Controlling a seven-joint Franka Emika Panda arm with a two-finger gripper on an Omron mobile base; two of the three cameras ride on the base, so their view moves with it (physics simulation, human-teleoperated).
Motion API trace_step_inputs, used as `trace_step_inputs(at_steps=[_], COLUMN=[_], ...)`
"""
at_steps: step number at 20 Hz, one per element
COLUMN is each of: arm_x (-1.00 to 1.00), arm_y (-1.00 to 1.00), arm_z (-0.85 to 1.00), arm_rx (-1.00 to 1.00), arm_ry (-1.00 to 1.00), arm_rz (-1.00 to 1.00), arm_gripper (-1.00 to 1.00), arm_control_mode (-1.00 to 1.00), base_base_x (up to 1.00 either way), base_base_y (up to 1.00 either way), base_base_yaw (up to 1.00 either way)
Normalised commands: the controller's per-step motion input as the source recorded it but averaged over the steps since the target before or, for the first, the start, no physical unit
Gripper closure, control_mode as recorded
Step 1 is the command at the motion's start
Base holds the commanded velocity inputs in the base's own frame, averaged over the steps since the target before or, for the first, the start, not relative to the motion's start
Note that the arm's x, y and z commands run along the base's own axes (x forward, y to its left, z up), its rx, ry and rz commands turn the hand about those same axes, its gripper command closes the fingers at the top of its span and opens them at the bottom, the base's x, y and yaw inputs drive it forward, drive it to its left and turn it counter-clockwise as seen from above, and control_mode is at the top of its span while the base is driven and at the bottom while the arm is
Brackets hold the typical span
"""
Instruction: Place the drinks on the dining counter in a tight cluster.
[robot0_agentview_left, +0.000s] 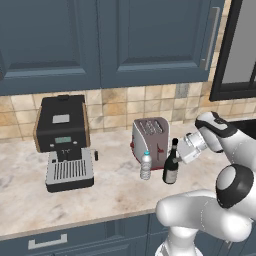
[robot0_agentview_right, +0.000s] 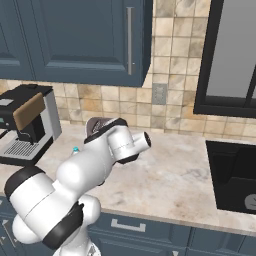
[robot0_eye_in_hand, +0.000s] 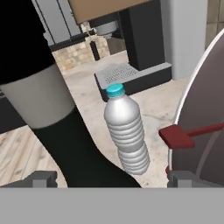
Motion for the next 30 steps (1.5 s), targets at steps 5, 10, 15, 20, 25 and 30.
trace_step_inputs(at_steps=[5,10,15,20,25,30], arm_x=[0.0,0.0,0.0,0.0,-0.11,-0.13], arm_y=[0.04,0.0,0.0,0.0,0.0,0.0], arm_z=[0.0,0.0,0.0,0.0,0.4,0.84], arm_rx=[0.0,0.0,0.0,0.0,0.01,0.04], arm_ry=[0.0,0.0,0.0,0.0,-0.06,-0.05], arm_rz=[0.04,0.0,0.0,0.0,0.0,0.0], arm_gripper=[-1.0,1.0,1.0,1.0,1.0,1.0], arm_control_mode=[-1.0,-1.0,-1.0,-1.0,-1.0,-1.0], base_base_x=[0.0,0.0,0.0,0.0,0.0,0.0], base_base_y=[0.0,0.0,0.0,0.0,0.0,0.0], base_base_yaw=[0.0,0.0,0.0,0.0,0.0,0.0])
